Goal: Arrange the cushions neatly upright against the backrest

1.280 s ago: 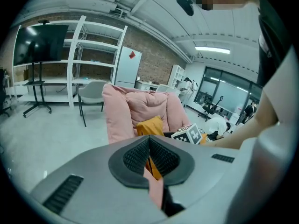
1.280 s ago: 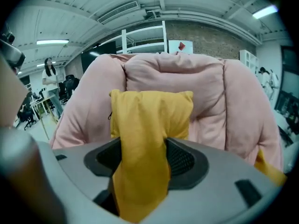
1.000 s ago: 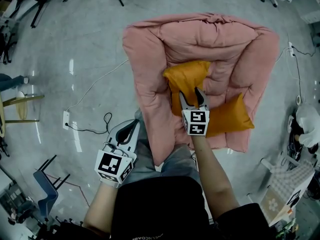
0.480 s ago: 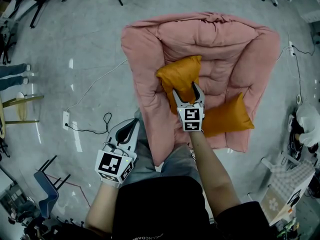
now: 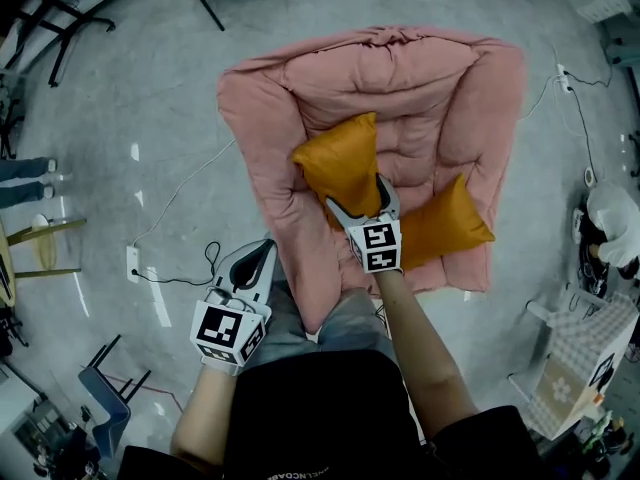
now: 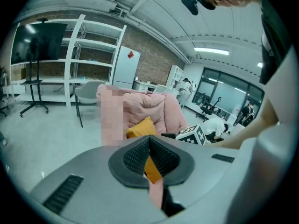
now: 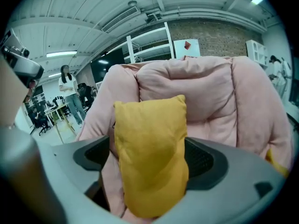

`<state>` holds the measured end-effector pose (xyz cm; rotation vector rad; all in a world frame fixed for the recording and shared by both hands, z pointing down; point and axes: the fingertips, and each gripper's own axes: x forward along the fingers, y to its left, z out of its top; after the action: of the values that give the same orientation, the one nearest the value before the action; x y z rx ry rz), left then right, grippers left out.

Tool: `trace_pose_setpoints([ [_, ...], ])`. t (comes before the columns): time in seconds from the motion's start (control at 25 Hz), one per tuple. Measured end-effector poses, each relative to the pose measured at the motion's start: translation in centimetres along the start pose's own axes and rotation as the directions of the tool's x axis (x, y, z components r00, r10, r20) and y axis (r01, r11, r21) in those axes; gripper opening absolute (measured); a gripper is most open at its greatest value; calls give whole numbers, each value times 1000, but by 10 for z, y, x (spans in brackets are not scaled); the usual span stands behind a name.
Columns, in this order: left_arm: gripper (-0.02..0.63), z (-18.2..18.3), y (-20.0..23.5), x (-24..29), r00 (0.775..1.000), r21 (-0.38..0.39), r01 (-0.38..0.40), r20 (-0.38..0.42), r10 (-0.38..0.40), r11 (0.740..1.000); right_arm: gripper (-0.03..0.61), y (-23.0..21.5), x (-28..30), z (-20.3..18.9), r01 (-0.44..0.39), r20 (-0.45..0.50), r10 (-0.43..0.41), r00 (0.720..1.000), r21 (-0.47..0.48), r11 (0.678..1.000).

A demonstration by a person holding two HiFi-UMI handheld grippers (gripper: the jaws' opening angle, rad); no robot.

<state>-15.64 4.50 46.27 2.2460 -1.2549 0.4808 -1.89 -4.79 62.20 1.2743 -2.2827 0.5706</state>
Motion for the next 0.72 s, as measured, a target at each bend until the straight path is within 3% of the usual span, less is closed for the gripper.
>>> trace_pose_setpoints([
  [0.2,12,16,-19,13,997,46,76,-6,-76,996,482,-35,-41,-7,123,1,-124,992,134,983],
  [0.36,12,24,-42,27,988,99,155,-34,-153,983,482,-84,-85,-37,303,-54,-300,952,266,915],
  [0.52,12,23,-65,34,975,148,218,-78,-208,965,482,-124,-128,-76,465,-138,-446,884,337,818],
  [0.72,12,16,-90,40,964,186,256,-126,-235,948,482,-163,-165,-141,615,-306,-537,786,471,632],
])
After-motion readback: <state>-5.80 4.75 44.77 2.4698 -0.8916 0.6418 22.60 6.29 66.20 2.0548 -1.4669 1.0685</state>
